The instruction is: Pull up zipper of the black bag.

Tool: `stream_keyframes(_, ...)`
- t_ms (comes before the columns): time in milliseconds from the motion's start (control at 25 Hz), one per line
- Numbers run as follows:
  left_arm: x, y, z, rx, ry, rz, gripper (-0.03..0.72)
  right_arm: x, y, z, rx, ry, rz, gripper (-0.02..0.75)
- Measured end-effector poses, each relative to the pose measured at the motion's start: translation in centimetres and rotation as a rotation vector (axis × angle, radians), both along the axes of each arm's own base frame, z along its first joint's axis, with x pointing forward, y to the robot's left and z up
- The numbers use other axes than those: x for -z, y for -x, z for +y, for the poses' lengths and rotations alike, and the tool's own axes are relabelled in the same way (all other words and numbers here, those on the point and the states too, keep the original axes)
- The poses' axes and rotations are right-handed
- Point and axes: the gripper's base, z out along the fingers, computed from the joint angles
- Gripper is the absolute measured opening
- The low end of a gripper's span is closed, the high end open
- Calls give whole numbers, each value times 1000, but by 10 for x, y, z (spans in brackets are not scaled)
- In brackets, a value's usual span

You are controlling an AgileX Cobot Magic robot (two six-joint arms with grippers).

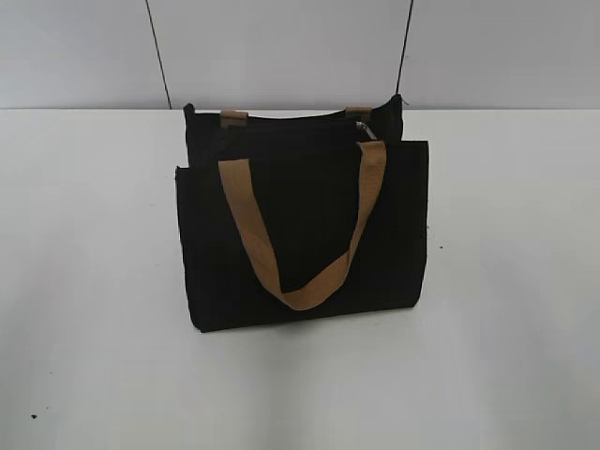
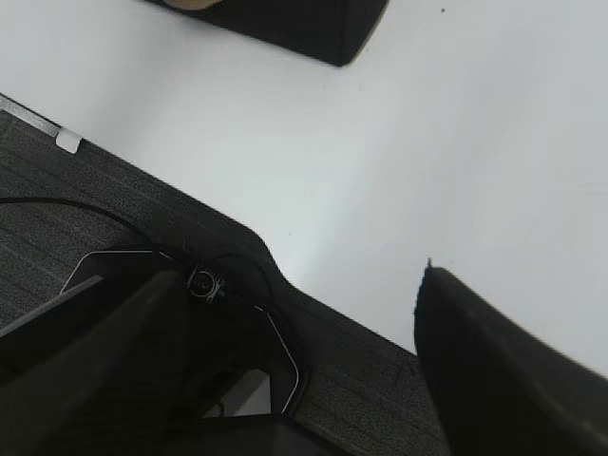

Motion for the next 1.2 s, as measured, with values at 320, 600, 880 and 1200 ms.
stream_keyframes(320, 31, 52, 35, 1, 102, -150, 585, 46, 45, -32, 7, -49, -58, 568)
stream_keyframes(600, 42, 56, 37, 27, 139, -251, 581, 71, 51, -36, -19, -26, -57, 568)
stream_keyframes(880, 44, 54, 36, 32, 137, -254, 552, 76, 45, -33, -65, -18, -126, 569)
stream_keyframes(1200, 44, 53, 35, 32, 135, -251, 523, 76, 44, -33, -73, -21, -143, 569)
